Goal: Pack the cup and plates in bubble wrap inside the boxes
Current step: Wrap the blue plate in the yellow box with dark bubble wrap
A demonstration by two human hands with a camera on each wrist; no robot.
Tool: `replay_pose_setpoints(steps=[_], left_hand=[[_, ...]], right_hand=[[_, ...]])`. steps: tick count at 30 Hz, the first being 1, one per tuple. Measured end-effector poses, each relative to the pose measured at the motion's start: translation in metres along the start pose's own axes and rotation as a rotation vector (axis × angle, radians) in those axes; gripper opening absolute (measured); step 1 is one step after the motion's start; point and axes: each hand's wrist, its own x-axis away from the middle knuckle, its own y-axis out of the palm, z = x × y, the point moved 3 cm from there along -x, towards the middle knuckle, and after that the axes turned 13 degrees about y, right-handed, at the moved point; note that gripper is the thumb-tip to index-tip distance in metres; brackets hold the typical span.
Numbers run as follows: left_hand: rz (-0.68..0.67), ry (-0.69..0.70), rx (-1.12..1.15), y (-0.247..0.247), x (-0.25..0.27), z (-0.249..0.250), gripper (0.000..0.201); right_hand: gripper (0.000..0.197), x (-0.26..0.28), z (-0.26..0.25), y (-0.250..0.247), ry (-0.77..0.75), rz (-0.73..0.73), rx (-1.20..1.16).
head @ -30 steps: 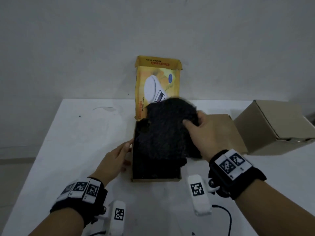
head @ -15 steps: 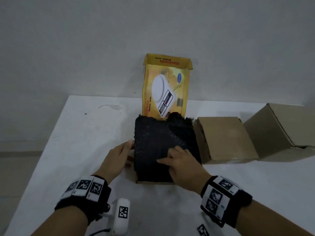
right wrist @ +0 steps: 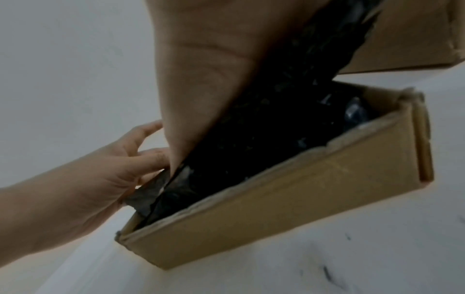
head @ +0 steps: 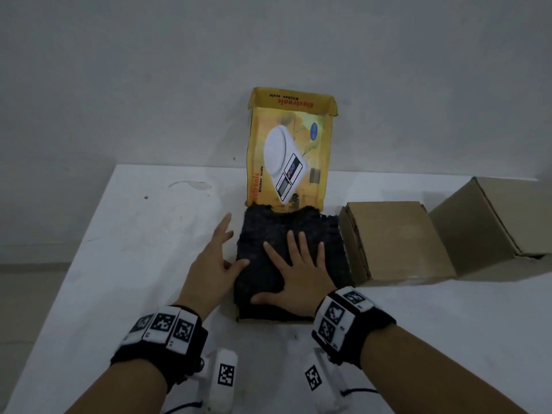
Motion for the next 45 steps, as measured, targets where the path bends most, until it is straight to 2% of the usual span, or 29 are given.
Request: replay_pose_setpoints(steps=[3, 5, 7, 10, 13, 15, 17, 20, 24, 31, 35, 39, 43, 45], left_hand=[[-0.061, 0.054, -0.109, 0.003, -0.003, 0.004, 0.075], [-0.138, 0.039, -0.206, 0.009, -0.006, 0.0, 0.064], [-0.194, 0.015, -0.292, 0.013, -0.01, -0.004, 0.063], [-0.194, 0.083, -0.315, 0.016, -0.011, -0.001, 0.077], [-0.175, 0.176, -0.331, 0.015, -0.008, 0.005, 0.093], [-0.173, 0.211, -0.382, 0.016, -0.008, 0.007, 0.094], [-0.198, 0.225, -0.452, 0.018, -0.009, 0.005, 0.083], [-0.252, 0.162, -0.505, 0.019, -0.014, 0.001, 0.068], [-0.352, 0.097, -0.513, 0.019, -0.022, 0.001, 0.077], [-0.452, 0.12, -0.56, 0.017, -0.028, 0.001, 0.076], [-0.493, 0.047, -0.609, 0.02, -0.029, -0.001, 0.075], [-0.475, 0.045, -0.606, 0.024, -0.028, -0.003, 0.074], [-0.468, 0.039, -0.59, 0.023, -0.025, -0.004, 0.074], [-0.458, 0.047, -0.588, 0.023, -0.025, -0.004, 0.074]], right_hand=[[0.104, -0.004, 0.0, 0.004, 0.005, -0.038, 0.036], [0.104, -0.004, -0.001, 0.003, -0.004, -0.043, 0.02], [0.101, 0.0, 0.0, -0.003, -0.017, -0.022, -0.053], [0.08, 0.009, 0.011, -0.023, 0.009, 0.125, -0.275], [0.064, 0.013, 0.027, -0.035, 0.129, 0.224, -0.359], [0.066, 0.011, 0.033, -0.035, 0.19, 0.203, -0.364], [0.072, 0.008, 0.032, -0.031, 0.198, 0.165, -0.387], [0.079, 0.007, 0.025, -0.027, 0.183, 0.116, -0.378], [0.083, 0.006, 0.013, -0.026, 0.206, 0.057, -0.357], [0.089, 0.001, 0.004, -0.022, 0.184, 0.021, -0.356], [0.1, -0.004, 0.003, -0.022, 0.185, -0.01, -0.535], [0.108, -0.006, -0.001, -0.017, 0.195, -0.048, -0.838], [0.1, -0.011, -0.002, -0.019, 0.214, -0.019, -1.099], [0.085, -0.008, 0.007, -0.028, 0.277, -0.026, -1.213]])
